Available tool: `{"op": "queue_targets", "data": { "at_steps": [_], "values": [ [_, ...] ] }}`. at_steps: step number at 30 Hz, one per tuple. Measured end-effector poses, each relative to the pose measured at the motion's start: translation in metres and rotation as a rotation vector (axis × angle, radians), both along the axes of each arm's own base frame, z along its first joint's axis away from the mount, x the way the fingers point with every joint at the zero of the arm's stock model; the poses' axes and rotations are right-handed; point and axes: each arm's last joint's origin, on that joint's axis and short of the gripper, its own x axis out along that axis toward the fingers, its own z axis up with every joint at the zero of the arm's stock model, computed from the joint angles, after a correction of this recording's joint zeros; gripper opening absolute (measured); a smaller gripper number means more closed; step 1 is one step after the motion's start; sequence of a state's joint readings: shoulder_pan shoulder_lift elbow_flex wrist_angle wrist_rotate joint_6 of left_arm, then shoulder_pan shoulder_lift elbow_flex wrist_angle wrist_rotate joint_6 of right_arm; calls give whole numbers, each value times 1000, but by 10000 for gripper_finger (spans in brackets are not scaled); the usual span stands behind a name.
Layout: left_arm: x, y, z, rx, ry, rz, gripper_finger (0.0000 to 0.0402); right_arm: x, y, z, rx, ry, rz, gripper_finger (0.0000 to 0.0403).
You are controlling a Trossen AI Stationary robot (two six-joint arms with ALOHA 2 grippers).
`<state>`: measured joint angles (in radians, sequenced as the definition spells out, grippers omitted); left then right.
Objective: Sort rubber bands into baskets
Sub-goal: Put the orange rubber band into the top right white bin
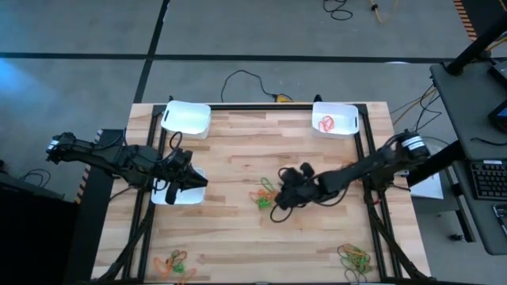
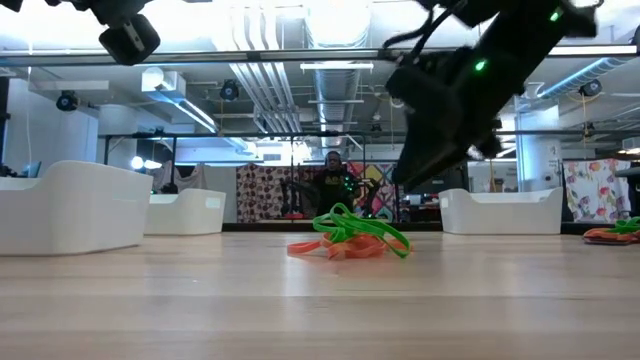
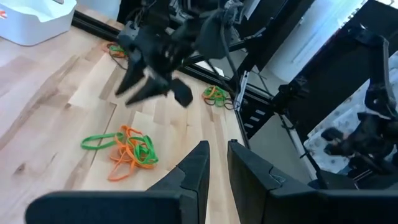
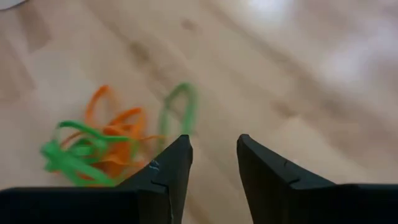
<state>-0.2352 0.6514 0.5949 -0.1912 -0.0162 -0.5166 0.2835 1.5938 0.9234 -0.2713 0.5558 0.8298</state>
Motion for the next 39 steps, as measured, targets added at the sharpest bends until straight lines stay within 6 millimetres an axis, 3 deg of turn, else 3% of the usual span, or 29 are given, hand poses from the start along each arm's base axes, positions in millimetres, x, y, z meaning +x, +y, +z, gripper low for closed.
{"op": "queue_targets", "data": {
  "at_steps": [4,9,18,29,39],
  "values": [
    [0,0,0,-5,4,2,42,14,5,-18,41,-3,97,129],
    [0,-1,-1,-20,13,-3,42,12,-3,-35,28,96,64,121],
    [0,-2,-2,-13,15,-11,42,19,-18,-36,79,123,157,90],
    [1,-3,-2,-12,16,-11,42,25,-25,-56,113,179,225,58],
    [1,-3,-2,-19,17,-9,42,18,-33,-38,138,175,194,10]
  ]
}}
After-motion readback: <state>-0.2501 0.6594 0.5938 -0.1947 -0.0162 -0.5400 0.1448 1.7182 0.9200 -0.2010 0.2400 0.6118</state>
